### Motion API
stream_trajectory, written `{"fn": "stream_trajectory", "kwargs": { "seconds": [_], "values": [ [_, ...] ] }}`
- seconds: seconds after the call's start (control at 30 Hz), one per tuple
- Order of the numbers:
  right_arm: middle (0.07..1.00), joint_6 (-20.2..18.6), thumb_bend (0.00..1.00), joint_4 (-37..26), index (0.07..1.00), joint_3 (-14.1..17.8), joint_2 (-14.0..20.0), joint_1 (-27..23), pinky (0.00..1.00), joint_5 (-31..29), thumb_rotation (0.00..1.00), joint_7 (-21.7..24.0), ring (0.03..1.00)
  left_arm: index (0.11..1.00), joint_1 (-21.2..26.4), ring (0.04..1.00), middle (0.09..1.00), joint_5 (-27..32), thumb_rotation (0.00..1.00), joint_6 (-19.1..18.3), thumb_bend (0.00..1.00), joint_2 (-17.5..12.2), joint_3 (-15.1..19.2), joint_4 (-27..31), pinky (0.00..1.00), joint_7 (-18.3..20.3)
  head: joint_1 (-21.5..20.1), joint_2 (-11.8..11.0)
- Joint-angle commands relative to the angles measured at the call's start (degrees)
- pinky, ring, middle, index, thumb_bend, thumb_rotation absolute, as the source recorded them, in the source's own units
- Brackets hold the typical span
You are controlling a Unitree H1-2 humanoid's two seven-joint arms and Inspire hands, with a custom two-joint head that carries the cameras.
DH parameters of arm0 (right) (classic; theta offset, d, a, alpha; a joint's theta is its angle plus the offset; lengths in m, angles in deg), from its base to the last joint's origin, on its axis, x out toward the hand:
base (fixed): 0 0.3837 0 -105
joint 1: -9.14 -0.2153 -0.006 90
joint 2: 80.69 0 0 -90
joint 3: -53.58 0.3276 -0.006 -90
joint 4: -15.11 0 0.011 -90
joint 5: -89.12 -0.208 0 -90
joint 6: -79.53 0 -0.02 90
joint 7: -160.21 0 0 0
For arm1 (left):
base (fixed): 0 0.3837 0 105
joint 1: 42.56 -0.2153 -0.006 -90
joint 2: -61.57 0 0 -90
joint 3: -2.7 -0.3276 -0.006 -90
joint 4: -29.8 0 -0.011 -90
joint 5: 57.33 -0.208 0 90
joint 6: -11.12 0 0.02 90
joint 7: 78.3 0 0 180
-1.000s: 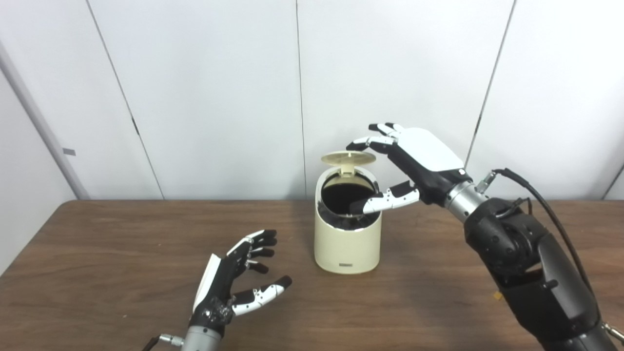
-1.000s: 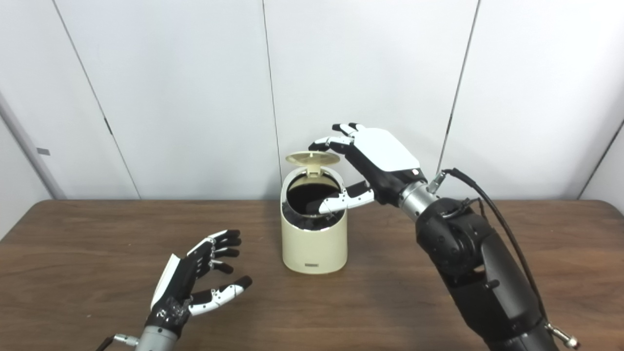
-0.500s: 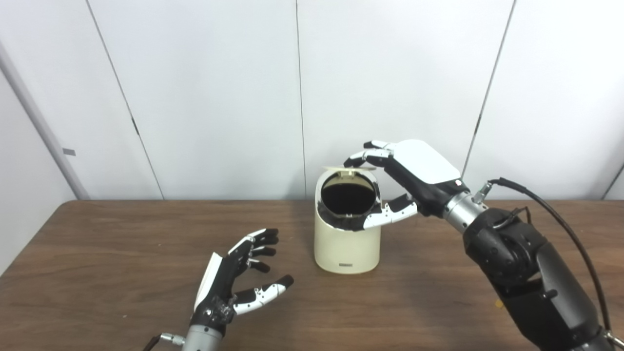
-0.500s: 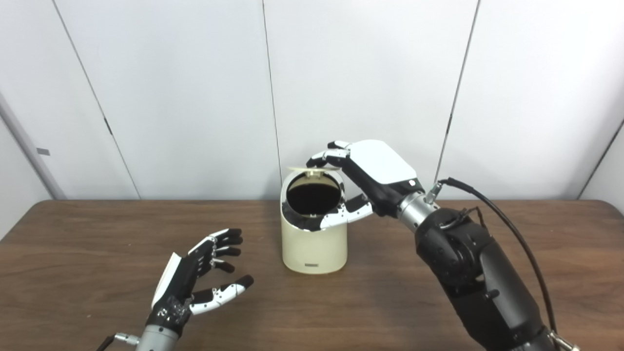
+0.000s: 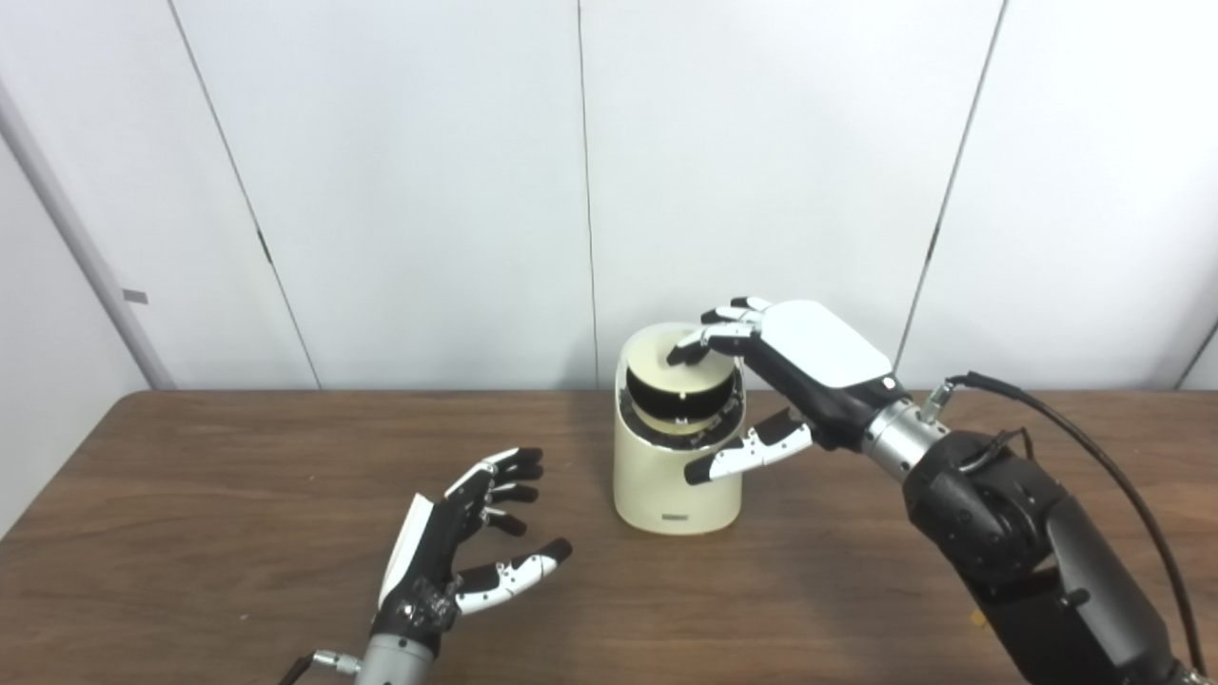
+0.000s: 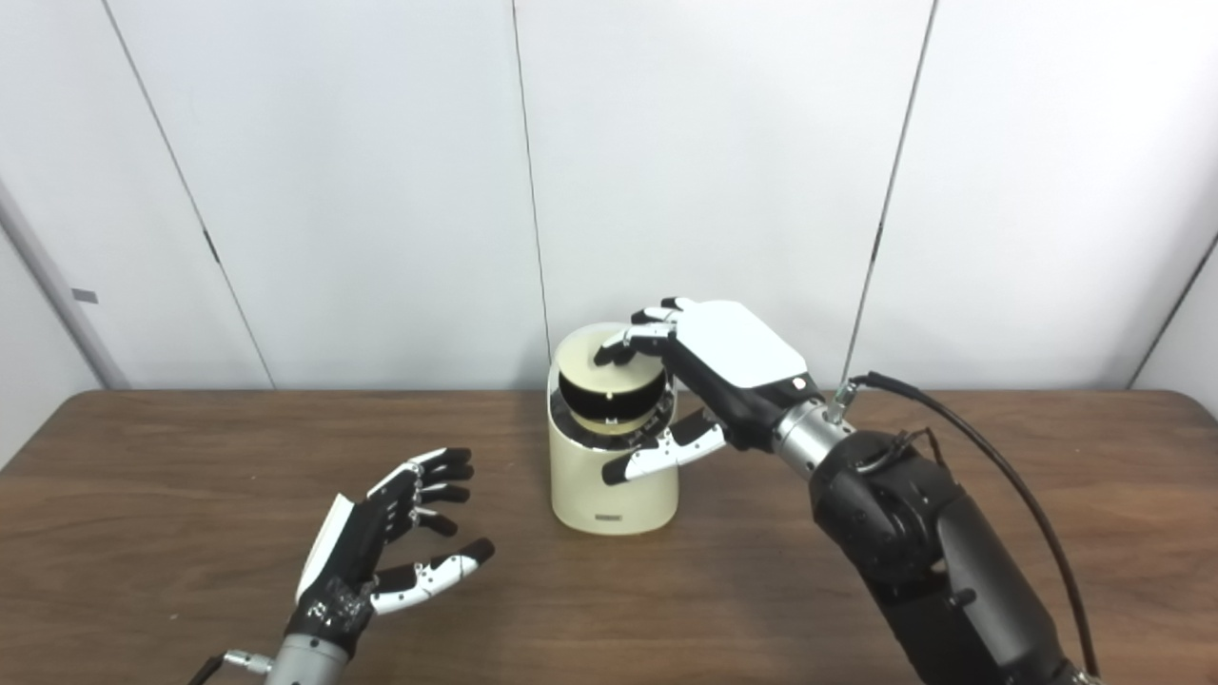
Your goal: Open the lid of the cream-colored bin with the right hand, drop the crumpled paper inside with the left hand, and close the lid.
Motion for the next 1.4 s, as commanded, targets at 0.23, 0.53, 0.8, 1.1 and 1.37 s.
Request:
{"fn": "stream_trajectory", "kwargs": {
  "seconds": [0.23, 0.53, 0.8, 1.1, 1.37],
  "values": [
    [0.715, 2.4, 0.75, -2.0, 0.724, -0.7, 0.4, -0.1, 1.00, 0.8, 0.51, -0.3, 0.889, 0.807, 1.1, 0.731, 0.783, 0.1, 0.08, 0.6, 0.64, 0.0, -0.1, 2.6, 0.60, 0.0, 0.3, 0.5],
    [0.712, 4.1, 0.75, -1.8, 0.721, -1.6, 0.7, 0.9, 0.98, 1.2, 0.51, -0.4, 0.889, 0.804, 1.1, 0.726, 0.780, -0.4, 0.08, 0.6, 0.64, 0.1, -0.2, 2.5, 0.59, -0.3, 0.7, 1.1],
    [0.713, 4.7, 0.75, -2.4, 0.723, -2.0, 0.6, 1.8, 0.98, 1.3, 0.45, 0.5, 0.888, 0.803, 1.1, 0.726, 0.780, -0.2, 0.09, 0.4, 0.64, 0.2, -0.2, 2.6, 0.59, -0.2, 0.9, 1.6],
    [0.695, 7.3, 0.75, -1.1, 0.705, -2.7, 1.3, 2.1, 0.93, 2.4, 0.48, -0.2, 0.872, 0.803, 1.1, 0.725, 0.781, -0.3, 0.10, 0.1, 0.64, 0.0, -0.2, 3.1, 0.59, -0.1, 1.1, 2.1],
    [0.699, 10.6, 0.75, 0.1, 0.709, -5.8, 3.4, 1.6, 0.94, 12.1, 0.53, -2.5, 0.864, 0.802, 1.2, 0.723, 0.782, 0.5, 0.07, -0.3, 0.64, 0.0, -0.2, 3.2, 0.58, 0.3, 1.3, 2.4]
  ]
}}
